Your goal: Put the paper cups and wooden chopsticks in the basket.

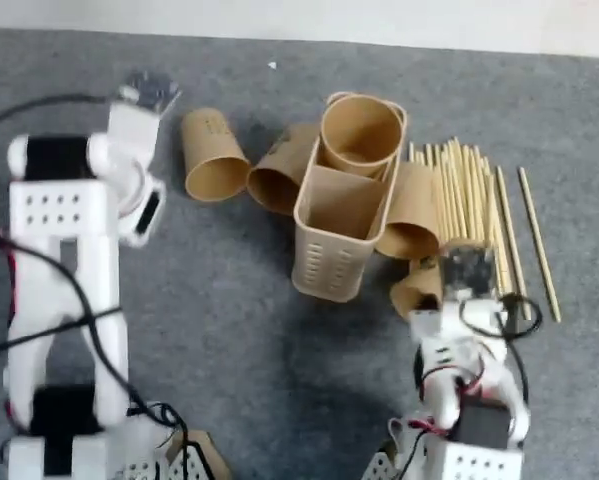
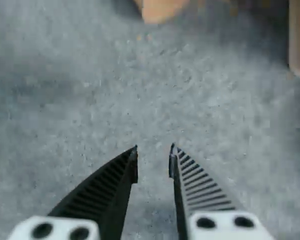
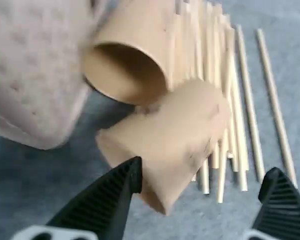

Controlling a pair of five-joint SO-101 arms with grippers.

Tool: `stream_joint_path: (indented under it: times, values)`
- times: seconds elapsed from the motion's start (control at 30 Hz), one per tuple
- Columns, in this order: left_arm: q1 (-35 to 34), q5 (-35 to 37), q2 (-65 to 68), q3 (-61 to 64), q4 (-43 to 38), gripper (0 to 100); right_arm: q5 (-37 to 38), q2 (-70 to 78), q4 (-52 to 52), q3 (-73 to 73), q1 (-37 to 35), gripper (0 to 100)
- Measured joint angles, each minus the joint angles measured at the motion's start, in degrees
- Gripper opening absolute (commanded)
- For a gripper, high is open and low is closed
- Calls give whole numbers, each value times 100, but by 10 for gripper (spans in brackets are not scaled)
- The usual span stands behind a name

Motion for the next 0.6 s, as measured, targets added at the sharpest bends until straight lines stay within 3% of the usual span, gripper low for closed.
stream_joint_path:
  times: [0.17,0.3,0.47,0.6]
  values:
    - [-484,9,-1336,2101,-1064,127,-712,2936,26,-1978,-211,368]
    - [-826,0,-2154,3552,-2013,127,-853,4633,35,-3024,-185,368]
    - [-949,0,-2374,4747,-2769,127,-826,5055,923,-3077,-202,368]
    - [-941,0,-2374,5319,-3253,127,343,4818,1855,-2945,-308,368]
